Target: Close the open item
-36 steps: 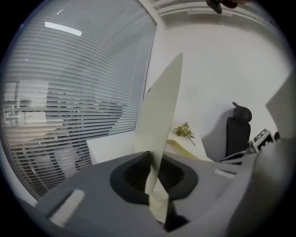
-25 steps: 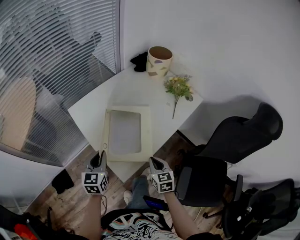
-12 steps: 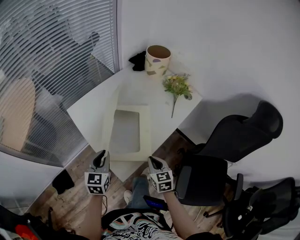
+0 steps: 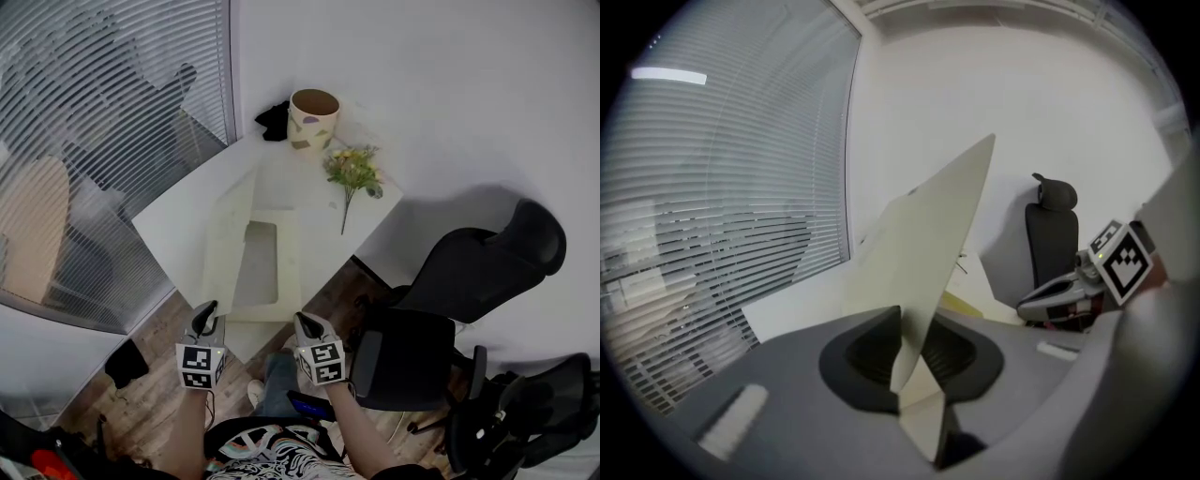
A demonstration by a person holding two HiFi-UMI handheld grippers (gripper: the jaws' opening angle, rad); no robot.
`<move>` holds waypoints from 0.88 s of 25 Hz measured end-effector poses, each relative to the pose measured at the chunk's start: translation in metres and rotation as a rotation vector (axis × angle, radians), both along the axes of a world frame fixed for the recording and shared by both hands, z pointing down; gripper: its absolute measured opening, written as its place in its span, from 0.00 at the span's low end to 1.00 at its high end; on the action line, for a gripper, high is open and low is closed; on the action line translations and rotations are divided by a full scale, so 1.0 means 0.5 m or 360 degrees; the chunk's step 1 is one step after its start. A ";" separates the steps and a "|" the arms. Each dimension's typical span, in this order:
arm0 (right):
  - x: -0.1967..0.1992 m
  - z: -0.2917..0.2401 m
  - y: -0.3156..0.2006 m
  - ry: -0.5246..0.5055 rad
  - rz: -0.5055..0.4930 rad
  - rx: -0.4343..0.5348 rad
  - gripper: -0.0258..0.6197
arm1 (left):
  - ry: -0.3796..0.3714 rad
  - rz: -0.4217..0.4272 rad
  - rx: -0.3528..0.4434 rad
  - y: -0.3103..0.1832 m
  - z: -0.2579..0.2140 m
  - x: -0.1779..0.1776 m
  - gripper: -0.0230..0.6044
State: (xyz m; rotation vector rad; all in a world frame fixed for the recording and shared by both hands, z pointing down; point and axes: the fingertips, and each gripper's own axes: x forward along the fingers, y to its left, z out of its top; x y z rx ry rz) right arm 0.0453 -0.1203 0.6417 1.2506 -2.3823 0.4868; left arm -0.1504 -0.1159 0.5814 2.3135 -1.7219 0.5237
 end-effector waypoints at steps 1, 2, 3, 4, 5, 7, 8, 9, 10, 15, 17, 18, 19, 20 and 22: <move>0.000 0.000 0.001 0.0001 -0.0001 0.0001 0.04 | -0.0006 0.0008 -0.0003 0.000 0.001 0.003 0.20; 0.000 0.001 0.000 0.0003 -0.0003 0.0002 0.04 | -0.0012 0.0015 -0.0007 -0.001 0.003 0.006 0.20; -0.001 0.001 0.000 0.0006 -0.0007 0.0003 0.04 | -0.0019 0.0022 -0.0010 -0.002 0.004 0.008 0.20; -0.001 0.001 -0.001 0.0007 -0.0010 0.0003 0.04 | -0.0025 0.0029 -0.0011 -0.003 0.005 0.011 0.20; -0.001 0.000 -0.001 0.0007 -0.0013 0.0003 0.04 | -0.0029 0.0035 -0.0014 -0.004 0.006 0.014 0.20; 0.000 -0.001 0.000 0.0004 -0.0011 0.0003 0.04 | -0.0039 0.0048 -0.0019 -0.005 0.004 0.021 0.20; 0.000 -0.001 0.001 0.0002 -0.0008 0.0003 0.04 | -0.0048 0.0057 -0.0019 -0.006 0.005 0.024 0.20; 0.000 -0.001 0.001 0.0000 -0.0006 0.0003 0.04 | -0.0062 0.0067 -0.0018 -0.007 0.007 0.026 0.21; -0.001 0.000 0.001 -0.0001 -0.0006 0.0004 0.04 | -0.0074 0.0078 -0.0017 -0.008 0.008 0.029 0.21; 0.000 0.002 0.003 -0.0002 -0.0010 0.0005 0.04 | -0.0109 0.0132 -0.0034 -0.009 0.009 0.051 0.21; 0.000 0.001 0.004 -0.0001 -0.0012 0.0004 0.04 | -0.0131 0.0155 -0.0041 -0.009 0.012 0.058 0.22; -0.001 0.000 0.004 -0.0002 -0.0013 0.0004 0.04 | -0.0141 0.0166 -0.0044 -0.009 0.013 0.061 0.22; -0.002 -0.002 0.004 -0.0003 -0.0014 0.0005 0.04 | -0.0150 0.0177 -0.0047 -0.010 0.014 0.064 0.22; -0.002 -0.003 0.004 -0.0003 -0.0014 0.0005 0.04 | -0.0159 0.0188 -0.0051 -0.010 0.016 0.067 0.22; -0.002 -0.003 0.003 -0.0005 -0.0014 0.0003 0.04 | -0.0182 0.0213 -0.0060 -0.012 0.021 0.074 0.22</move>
